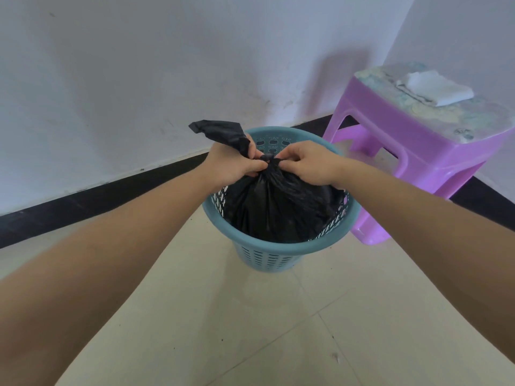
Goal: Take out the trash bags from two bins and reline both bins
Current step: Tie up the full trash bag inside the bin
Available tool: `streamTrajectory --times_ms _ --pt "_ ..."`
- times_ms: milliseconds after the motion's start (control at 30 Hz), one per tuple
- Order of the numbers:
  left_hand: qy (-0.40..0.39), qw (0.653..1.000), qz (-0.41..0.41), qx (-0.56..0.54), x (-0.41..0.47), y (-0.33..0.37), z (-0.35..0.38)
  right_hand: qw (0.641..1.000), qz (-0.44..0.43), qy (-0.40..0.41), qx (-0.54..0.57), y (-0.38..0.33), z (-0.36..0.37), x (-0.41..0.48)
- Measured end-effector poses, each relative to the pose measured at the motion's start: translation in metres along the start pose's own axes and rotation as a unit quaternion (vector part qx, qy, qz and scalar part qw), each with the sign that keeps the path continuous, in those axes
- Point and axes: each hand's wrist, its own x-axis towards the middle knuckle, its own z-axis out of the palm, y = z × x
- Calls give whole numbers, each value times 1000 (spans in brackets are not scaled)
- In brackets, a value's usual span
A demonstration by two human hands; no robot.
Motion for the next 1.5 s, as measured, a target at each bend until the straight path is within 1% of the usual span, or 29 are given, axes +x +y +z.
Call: streamTrajectory --times_ms 67,100,167,200,233,300,333,400,433,467,500,533,600,633,700,833,1000,1033,1100,1167,1200,1233,1333,1433,1500 --pt "68 996 13 55 3 -8 5 1000 11 -9 12 -1 3 0" --pt "92 990 25 102 6 -12 6 1000 14 -11 22 -1 5 0" --pt "129 966 41 221 8 -12 5 998 18 -16 54 -4 7 -1" --pt "153 956 46 245 10 -12 4 997 18 -18 68 -6 8 -1" --pt "177 954 44 240 10 -13 3 997 20 -16 80 -8 9 -1" --pt "213 959 29 187 9 -15 1 993 26 3 111 -12 8 -1" --pt "224 960 35 165 7 -16 2 991 30 13 129 -14 6 -1" --pt "218 967 63 118 4 -20 7 988 32 20 147 -15 3 -3" --pt "207 973 64 81 4 -21 10 990 27 19 141 -14 3 -3" --pt "195 979 43 33 5 -20 13 992 19 15 125 -13 3 -4" --pt "179 983 1 -32 6 -16 16 995 13 11 102 -12 3 -4" --pt "160 980 -49 -103 8 -12 20 997 12 10 74 -11 4 -5" --pt "123 961 -135 -209 11 -8 24 999 22 18 30 -10 7 -5" --pt "104 951 -156 -246 12 -5 25 999 24 21 20 -10 9 -6" --pt "71 935 -166 -305 9 -1 25 999 24 27 7 -10 12 -7" --pt "31 921 -174 -346 6 -2 18 999 16 32 5 -8 16 -8" --pt "-8 909 -185 -373 2 3 14 995 -11 8 98 -6 21 -8" --pt "-1 907 -188 -377 2 1 15 992 -15 -10 124 -4 22 -7" --pt "42 905 -198 -374 4 -2 18 982 -19 -75 174 -1 20 -8" --pt "78 912 -196 -352 5 -5 20 972 -11 -136 192 2 17 -10" --pt "89 915 -189 -344 5 -6 19 970 -5 -147 195 3 16 -10" --pt "95 917 -180 -344 6 -6 19 969 11 -141 202 5 15 -10" --pt "96 923 -160 -337 6 -8 17 971 57 -82 219 14 14 -6" --pt "91 932 -144 -319 7 -9 15 972 73 18 224 22 13 -1" --pt "84 934 -136 -320 9 -11 13 974 60 88 202 25 10 1"
